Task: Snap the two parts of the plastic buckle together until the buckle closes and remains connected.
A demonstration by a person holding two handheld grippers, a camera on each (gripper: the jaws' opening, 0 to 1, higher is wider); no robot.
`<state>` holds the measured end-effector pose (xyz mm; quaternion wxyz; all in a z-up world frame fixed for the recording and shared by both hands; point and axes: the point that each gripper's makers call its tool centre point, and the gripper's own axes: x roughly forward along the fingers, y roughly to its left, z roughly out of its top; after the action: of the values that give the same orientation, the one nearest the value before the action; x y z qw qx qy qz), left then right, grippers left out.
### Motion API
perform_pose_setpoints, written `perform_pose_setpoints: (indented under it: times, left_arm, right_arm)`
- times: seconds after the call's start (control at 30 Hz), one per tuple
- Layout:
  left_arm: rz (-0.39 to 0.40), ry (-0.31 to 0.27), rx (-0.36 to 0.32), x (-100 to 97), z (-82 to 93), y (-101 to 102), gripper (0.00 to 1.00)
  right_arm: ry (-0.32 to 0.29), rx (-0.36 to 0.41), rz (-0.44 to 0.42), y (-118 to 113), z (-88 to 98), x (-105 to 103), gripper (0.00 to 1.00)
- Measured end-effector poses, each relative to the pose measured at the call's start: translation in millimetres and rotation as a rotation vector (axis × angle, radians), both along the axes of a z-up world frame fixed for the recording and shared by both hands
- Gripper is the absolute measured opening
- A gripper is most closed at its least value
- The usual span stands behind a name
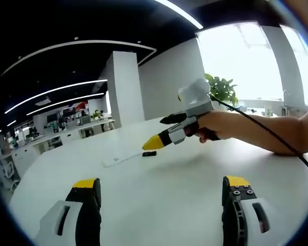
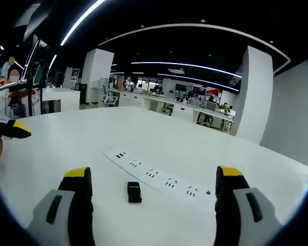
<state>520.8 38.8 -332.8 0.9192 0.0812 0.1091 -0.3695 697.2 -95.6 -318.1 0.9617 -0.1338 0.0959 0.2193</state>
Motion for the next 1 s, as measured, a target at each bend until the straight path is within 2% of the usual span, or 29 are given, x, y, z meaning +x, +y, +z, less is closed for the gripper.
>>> perform_pose_setpoints:
  times: [0.1, 0.3, 0.8, 1.0]
  left_arm:
    - [0.009, 0.016, -0.012, 3.4, -0.8, 0, 1.00]
    - [0.014, 0.034, -0.019, 2.5, -1.9, 0, 1.00]
    - [0.015, 0.028, -0.022, -0.3, 0.7, 0, 1.00]
    - [0.017, 0.030, -0.022, 11.1, 2.5, 1, 1.00]
  right_arm:
    - [-0.013, 0.037, -0.015, -7, 5.3, -8, 1.00]
    - [0.001, 0.042, -0.007, -7, 3.2, -19, 1.00]
    - [0.005, 0.027, -0.004, -12, 5.4, -41, 1.00]
    - [0.014, 0.021, -0.009, -16, 2.7, -54, 1.00]
